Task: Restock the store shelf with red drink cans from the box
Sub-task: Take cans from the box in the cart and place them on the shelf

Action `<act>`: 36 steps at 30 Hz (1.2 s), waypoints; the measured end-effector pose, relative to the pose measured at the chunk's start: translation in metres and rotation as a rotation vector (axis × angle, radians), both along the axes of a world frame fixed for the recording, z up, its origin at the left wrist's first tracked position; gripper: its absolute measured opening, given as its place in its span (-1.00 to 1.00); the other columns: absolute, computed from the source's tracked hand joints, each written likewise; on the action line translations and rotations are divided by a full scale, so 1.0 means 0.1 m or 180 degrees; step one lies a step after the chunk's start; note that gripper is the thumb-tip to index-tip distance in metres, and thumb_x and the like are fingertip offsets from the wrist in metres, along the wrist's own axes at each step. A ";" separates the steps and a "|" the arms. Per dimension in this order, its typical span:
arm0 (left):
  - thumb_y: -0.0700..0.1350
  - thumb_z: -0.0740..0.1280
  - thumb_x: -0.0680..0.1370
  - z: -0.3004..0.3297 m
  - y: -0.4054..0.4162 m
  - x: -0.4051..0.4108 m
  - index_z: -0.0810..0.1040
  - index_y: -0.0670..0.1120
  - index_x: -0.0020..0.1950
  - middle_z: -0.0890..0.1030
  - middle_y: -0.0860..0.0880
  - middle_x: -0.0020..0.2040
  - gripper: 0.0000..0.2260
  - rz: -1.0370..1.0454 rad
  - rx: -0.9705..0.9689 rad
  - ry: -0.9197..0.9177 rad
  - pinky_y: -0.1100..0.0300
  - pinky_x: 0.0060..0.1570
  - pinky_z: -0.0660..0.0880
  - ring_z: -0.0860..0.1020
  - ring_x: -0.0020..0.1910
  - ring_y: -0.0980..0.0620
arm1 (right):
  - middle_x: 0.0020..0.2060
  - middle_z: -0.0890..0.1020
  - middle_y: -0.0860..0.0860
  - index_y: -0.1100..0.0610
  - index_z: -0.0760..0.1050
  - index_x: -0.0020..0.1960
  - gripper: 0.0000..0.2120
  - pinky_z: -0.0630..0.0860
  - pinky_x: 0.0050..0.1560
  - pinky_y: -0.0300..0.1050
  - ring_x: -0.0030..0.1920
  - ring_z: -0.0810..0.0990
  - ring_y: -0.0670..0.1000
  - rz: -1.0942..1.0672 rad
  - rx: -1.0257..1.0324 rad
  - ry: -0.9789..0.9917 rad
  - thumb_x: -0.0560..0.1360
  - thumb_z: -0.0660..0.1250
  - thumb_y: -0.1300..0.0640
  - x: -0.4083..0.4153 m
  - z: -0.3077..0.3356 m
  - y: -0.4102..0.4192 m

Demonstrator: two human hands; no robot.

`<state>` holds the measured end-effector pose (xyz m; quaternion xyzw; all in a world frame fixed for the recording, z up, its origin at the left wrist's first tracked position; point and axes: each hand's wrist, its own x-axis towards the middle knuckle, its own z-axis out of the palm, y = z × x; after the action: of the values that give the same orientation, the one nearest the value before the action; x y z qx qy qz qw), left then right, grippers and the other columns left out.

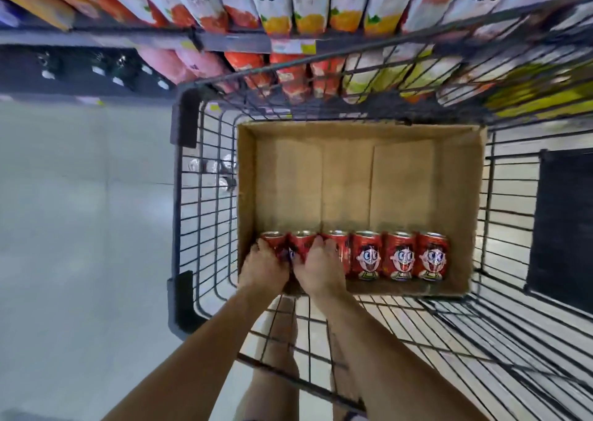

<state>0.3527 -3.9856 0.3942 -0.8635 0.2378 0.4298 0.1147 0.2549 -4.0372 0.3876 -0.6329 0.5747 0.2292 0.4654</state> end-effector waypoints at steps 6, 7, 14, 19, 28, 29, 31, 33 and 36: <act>0.03 0.29 0.57 -0.13 -0.05 0.06 0.20 -0.27 0.41 0.44 -0.24 0.30 -0.43 0.0188 0.0047 -0.0020 0.00 0.17 0.42 0.49 0.24 -0.23 | 0.22 0.49 0.19 0.27 0.36 0.35 -0.39 0.46 0.21 -0.03 0.22 0.53 0.17 0.0185 -0.0043 0.0213 0.51 0.40 -0.13 0.20 -0.14 -0.05; 0.02 0.30 0.57 -0.14 -0.06 0.07 0.19 -0.27 0.41 0.43 -0.24 0.30 -0.44 0.0188 0.0061 -0.0017 0.00 0.17 0.42 0.49 0.24 -0.23 | 0.23 0.49 0.19 0.29 0.34 0.36 -0.34 0.44 0.24 -0.02 0.24 0.52 0.18 0.0102 0.0012 0.0234 0.49 0.44 -0.13 0.22 -0.18 -0.06; 0.09 0.45 0.45 -0.19 -0.09 0.09 0.31 -0.22 0.27 0.52 -0.19 0.22 -0.42 0.0424 0.0001 -0.0094 0.00 0.18 0.44 0.52 0.20 -0.22 | 0.17 0.60 0.16 0.24 0.48 0.26 -0.44 0.49 0.15 -0.06 0.18 0.58 0.19 -0.0311 0.0403 0.0202 0.42 0.53 -0.07 0.24 -0.39 -0.20; 0.06 0.49 0.40 -0.02 -0.10 0.06 0.31 -0.21 0.24 0.52 -0.20 0.20 -0.40 0.0432 -0.0115 -0.0188 0.00 0.17 0.44 0.52 0.19 -0.23 | 0.22 0.56 0.13 0.19 0.40 0.31 -0.41 0.47 0.25 -0.01 0.27 0.52 0.16 -0.0408 0.0221 0.0045 0.43 0.52 -0.07 0.10 -0.16 -0.21; 0.08 0.57 0.25 0.65 -0.16 0.11 0.39 -0.17 0.32 0.49 -0.13 0.16 -0.25 0.0552 -0.0700 -0.0018 0.03 0.14 0.50 0.53 0.13 -0.13 | 0.11 0.64 0.07 0.12 0.47 0.27 -0.39 0.56 0.14 -0.05 0.16 0.60 0.12 -0.0353 -0.0108 -0.0275 0.36 0.52 -0.17 -0.10 0.55 -0.38; 0.07 0.59 0.24 0.73 -0.17 0.13 0.41 -0.17 0.30 0.49 -0.12 0.16 -0.26 0.0604 -0.0795 -0.0018 0.03 0.14 0.51 0.53 0.12 -0.12 | 0.10 0.64 0.06 0.11 0.48 0.26 -0.38 0.58 0.12 -0.05 0.15 0.61 0.11 -0.0364 -0.0130 -0.0306 0.35 0.52 -0.19 -0.10 0.63 -0.40; 0.04 0.60 0.24 0.90 -0.17 0.17 0.42 -0.14 0.30 0.48 -0.10 0.16 -0.29 0.0701 -0.0960 -0.0017 0.04 0.16 0.49 0.52 0.12 -0.09 | 0.08 0.63 0.06 0.10 0.48 0.24 -0.39 0.58 0.09 -0.05 0.11 0.61 0.11 -0.0401 -0.0199 -0.0379 0.34 0.53 -0.20 -0.10 0.80 -0.42; 0.06 0.61 0.26 1.06 -0.15 0.20 0.44 -0.12 0.29 0.48 -0.08 0.15 -0.31 0.0752 -0.1132 -0.0055 0.06 0.15 0.48 0.52 0.11 -0.07 | 0.08 0.62 0.07 0.11 0.49 0.23 -0.42 0.55 0.12 -0.04 0.12 0.60 0.13 -0.0453 -0.0322 -0.0481 0.34 0.53 -0.15 -0.10 0.96 -0.43; 0.09 0.60 0.25 1.29 -0.09 0.22 0.44 -0.10 0.29 0.47 -0.07 0.15 -0.30 0.0779 -0.1381 -0.0116 0.05 0.13 0.49 0.53 0.08 -0.06 | 0.11 0.60 0.09 0.13 0.48 0.24 -0.44 0.53 0.13 -0.05 0.14 0.58 0.13 -0.0530 -0.0458 -0.0564 0.35 0.54 -0.11 -0.07 1.22 -0.38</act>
<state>0.3752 -3.9944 0.5231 -0.8979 0.2160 0.3637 -0.1221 0.2483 -4.0755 0.5094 -0.6325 0.5969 0.0912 0.4851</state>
